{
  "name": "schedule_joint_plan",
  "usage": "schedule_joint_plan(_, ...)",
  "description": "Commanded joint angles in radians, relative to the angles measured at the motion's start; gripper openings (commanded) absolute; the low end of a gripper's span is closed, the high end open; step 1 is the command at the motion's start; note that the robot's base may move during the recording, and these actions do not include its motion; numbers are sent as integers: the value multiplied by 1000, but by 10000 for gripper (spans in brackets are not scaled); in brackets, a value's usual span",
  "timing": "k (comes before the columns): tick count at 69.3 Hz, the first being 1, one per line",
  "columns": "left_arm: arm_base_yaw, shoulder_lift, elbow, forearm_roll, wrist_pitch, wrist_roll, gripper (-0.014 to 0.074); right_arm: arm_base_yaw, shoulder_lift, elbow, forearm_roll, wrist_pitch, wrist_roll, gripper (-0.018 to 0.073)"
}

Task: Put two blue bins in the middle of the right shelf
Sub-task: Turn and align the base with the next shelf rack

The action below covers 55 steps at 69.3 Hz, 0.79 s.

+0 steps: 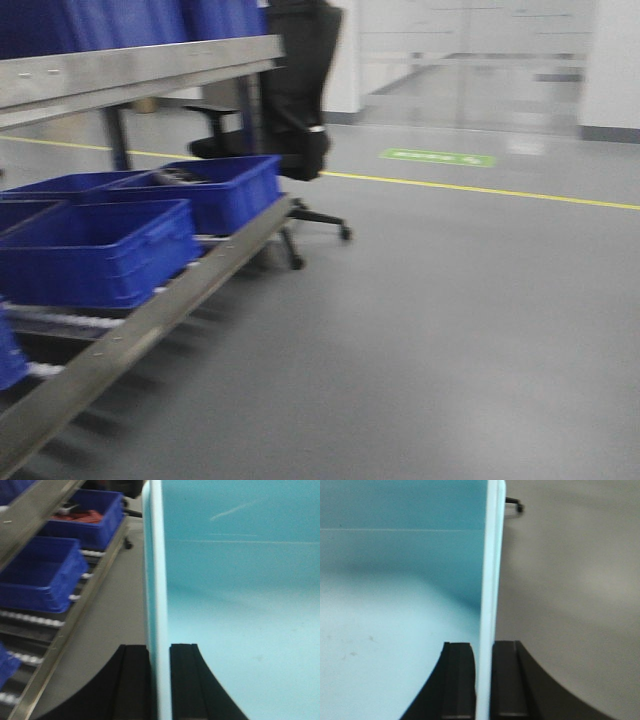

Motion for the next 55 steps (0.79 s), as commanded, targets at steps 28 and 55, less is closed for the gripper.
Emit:
schedule_joint_plan(28,-13,-14,-17,-48,-102,-1,-111,9,-16,-20,72,-115,-2,-162)
schedule_joint_plan(55,-13,-14,-17,-39,-102,-1,-111,9,-16,-20,72,-115,-2,-162)
